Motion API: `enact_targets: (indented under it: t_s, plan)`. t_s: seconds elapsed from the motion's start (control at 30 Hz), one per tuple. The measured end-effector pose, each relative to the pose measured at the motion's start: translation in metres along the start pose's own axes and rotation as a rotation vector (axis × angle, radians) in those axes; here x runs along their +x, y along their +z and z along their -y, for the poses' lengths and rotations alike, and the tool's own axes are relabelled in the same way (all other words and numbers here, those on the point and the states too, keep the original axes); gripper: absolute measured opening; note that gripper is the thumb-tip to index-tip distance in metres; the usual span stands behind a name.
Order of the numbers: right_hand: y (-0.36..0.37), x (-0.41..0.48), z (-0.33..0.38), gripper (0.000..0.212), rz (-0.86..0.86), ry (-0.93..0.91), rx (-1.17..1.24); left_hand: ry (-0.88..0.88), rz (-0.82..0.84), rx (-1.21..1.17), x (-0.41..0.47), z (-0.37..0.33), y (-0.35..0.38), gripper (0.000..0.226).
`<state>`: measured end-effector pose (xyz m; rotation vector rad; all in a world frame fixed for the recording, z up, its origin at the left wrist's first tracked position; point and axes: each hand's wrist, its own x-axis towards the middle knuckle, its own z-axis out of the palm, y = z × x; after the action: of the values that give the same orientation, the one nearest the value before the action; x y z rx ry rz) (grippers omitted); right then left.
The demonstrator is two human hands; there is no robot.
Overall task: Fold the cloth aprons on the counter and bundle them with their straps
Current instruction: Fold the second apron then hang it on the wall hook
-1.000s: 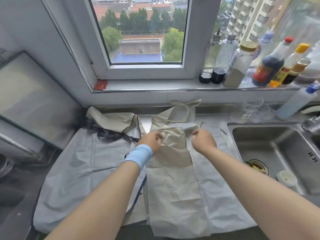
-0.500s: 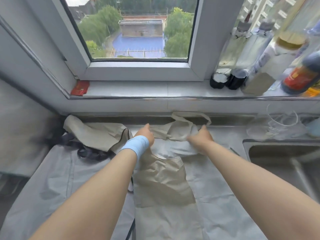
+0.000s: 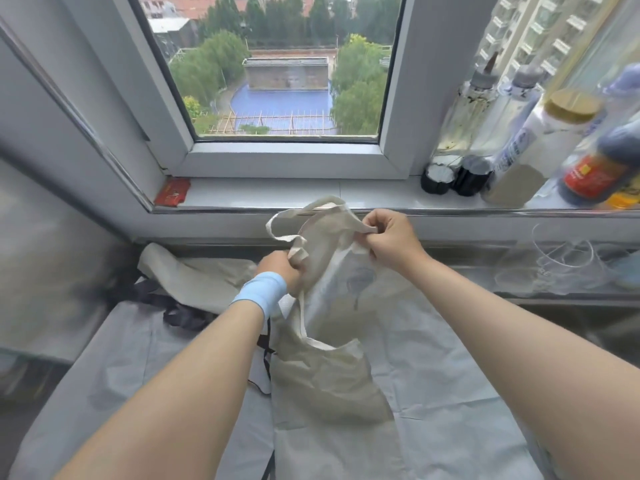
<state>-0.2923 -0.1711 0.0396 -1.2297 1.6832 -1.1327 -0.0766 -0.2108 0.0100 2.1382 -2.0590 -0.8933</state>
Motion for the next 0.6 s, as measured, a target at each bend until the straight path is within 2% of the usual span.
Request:
enact_targets:
  t_s: [0.07, 0.17, 0.2, 0.27, 0.3, 0.33, 0.37, 0.47, 0.53, 0.6]
  plan:
    - [0.0, 0.003, 0.011, 0.022, -0.096, 0.0, -0.002, -0.058, -0.131, -0.141, -0.004, -0.004, -0.021, 0.032]
    - [0.003, 0.007, 0.025, 0.014, -0.218, 0.03, -0.077, -0.127, -0.239, -0.682, -0.004, -0.005, -0.051, 0.026]
    - [0.005, 0.006, 0.028, 0.025, -0.195, 0.061, -0.097, -0.109, -0.25, -0.783, -0.003, 0.0, -0.058, 0.028]
    - [0.014, 0.005, 0.024, 0.073, -0.103, 0.109, -0.115, -0.031, -0.222, -0.799, -0.008, 0.01, -0.066, 0.073]
    - [0.019, 0.0, 0.022, 0.089, -0.064, 0.116, -0.153, -0.012, -0.215, -0.788, -0.011, 0.015, -0.066, 0.094]
    - [0.025, -0.007, 0.017, 0.094, -0.026, 0.125, -0.212, -0.004, -0.208, -0.76, -0.015, 0.02, -0.065, 0.102]
    - [0.032, -0.016, 0.012, 0.089, 0.006, 0.128, -0.284, 0.005, -0.214, -0.722, -0.02, 0.023, -0.059, 0.097]
    - [0.057, -0.044, -0.013, 0.061, 0.11, 0.078, -0.512, 0.007, -0.28, -0.512, -0.032, 0.038, -0.034, 0.059]
    - [0.073, -0.06, -0.031, 0.053, 0.137, 0.056, -0.675, -0.026, -0.187, -0.397, -0.038, 0.05, -0.014, 0.035]
    - [0.086, -0.066, -0.043, 0.051, 0.203, 0.025, -0.768, -0.112, -0.032, -0.239, -0.045, 0.064, 0.006, 0.022]
